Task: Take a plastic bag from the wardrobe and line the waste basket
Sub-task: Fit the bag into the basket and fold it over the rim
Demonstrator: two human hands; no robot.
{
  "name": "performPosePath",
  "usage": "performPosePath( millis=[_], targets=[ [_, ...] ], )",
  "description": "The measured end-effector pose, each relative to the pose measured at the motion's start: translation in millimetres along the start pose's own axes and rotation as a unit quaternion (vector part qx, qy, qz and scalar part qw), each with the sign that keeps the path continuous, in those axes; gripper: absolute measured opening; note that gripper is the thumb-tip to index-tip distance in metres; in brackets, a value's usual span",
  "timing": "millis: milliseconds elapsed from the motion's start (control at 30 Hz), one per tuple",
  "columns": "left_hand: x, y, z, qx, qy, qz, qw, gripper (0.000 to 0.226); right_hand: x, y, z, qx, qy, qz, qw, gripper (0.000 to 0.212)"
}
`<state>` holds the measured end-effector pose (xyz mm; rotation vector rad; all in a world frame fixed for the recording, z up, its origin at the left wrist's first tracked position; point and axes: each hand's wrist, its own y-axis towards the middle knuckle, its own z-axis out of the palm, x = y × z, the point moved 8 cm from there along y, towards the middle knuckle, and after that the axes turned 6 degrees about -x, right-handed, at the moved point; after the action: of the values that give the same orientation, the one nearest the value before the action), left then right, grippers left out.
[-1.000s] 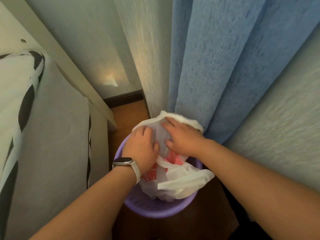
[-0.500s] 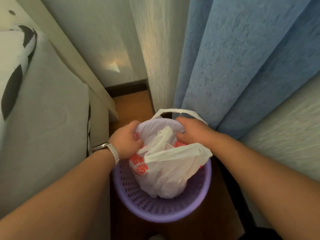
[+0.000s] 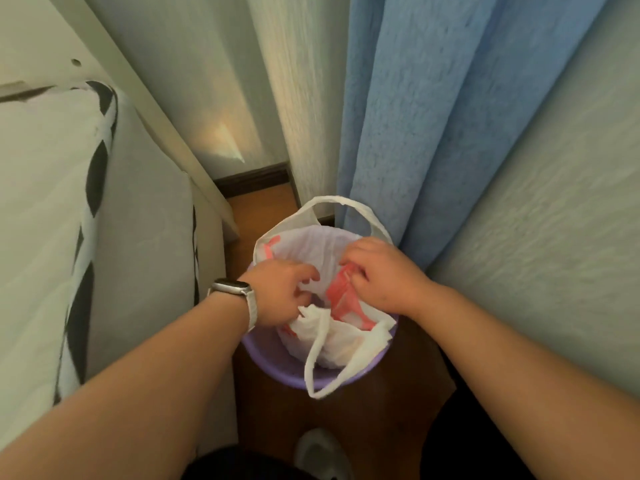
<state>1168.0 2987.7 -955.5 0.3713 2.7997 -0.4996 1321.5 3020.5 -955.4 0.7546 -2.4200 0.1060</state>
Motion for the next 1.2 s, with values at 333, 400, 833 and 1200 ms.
performPosePath(
  millis=[333, 400, 833, 1200],
  targets=[
    [-38, -34, -9, 0.124, 0.081, 0.052, 0.988, 0.053, -5, -55, -1, 0.041, 0.073, 0.143, 0.986, 0.060],
    [-40, -45, -4, 0.139, 0.091, 0.056, 0.985, 0.054, 1, -59, 7, 0.064, 0.111, 0.149, 0.981, 0.058],
    [12, -82, 48, 0.162, 0.246, -0.020, 0.955, 0.080, -34, -81, -3, 0.090, -0.081, 0.176, 0.977, 0.008],
    [25, -60, 44, 0.043, 0.228, -0.019, 0.973, 0.067, -71, -81, 4, 0.073, -0.083, 0.242, 0.964, 0.012]
  ],
)
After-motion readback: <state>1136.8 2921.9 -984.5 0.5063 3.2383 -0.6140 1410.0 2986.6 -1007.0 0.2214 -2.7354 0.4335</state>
